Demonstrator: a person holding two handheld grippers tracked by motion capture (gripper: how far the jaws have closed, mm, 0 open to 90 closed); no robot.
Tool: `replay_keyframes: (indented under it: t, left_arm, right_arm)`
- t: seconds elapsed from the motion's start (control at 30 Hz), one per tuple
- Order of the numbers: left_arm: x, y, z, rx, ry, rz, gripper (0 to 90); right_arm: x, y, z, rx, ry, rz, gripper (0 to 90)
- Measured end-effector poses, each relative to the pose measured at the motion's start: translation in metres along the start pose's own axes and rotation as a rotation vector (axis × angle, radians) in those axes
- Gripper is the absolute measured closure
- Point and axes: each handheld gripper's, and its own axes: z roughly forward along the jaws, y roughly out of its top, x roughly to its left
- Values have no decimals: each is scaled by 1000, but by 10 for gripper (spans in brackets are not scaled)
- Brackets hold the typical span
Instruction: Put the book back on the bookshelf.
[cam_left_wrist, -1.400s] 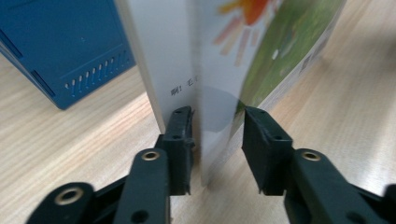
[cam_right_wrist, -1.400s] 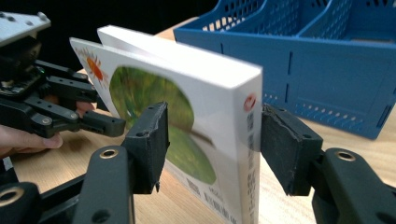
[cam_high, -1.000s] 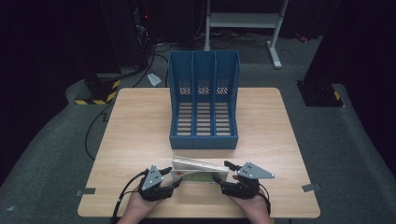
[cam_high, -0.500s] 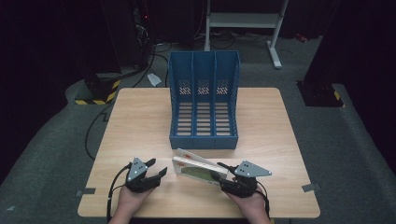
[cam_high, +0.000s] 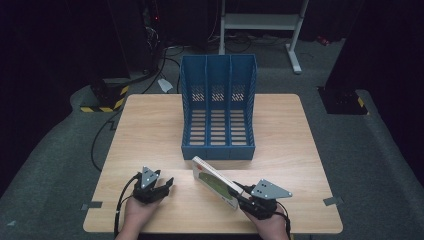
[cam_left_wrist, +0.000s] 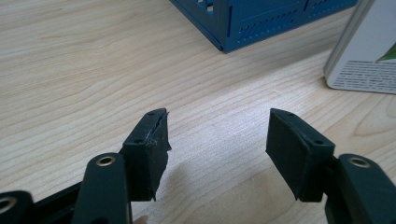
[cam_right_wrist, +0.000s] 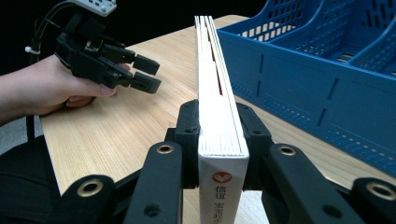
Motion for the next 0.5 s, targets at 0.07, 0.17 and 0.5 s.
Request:
replay_keyframes:
  t: [0.07,0.17,0.5]
  left_arm:
    - [2,0,0,12,-12,-4,390]
    - [2,0,1,17,-21,-13,390]
    - [3,1,2,24,-39,-10,390]
  right_arm:
    - [-2,-1,-3,-2,-8,9,742]
    - [-5,-2,-8,-2,-24,24,742]
    - [-17,-5,-31,-17,-121,22,741]
